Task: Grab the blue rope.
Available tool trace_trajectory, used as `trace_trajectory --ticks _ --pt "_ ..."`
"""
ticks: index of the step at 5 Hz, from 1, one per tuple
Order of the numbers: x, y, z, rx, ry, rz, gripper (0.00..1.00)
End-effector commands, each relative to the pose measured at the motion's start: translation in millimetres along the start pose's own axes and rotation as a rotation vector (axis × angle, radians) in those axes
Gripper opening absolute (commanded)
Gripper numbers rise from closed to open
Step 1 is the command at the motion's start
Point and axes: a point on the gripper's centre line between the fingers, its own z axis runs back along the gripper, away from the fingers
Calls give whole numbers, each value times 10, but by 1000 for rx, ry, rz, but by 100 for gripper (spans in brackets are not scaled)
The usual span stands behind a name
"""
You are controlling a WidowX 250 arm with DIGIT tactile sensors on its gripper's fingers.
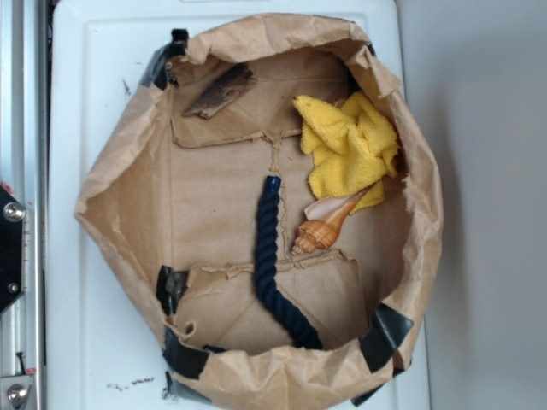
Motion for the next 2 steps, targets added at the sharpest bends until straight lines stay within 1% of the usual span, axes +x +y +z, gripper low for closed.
trace_trajectory --ticks 1,2 --pt "0 0 0 0 0 0 100" --pt "372 -22 20 -53 3 -27 100"
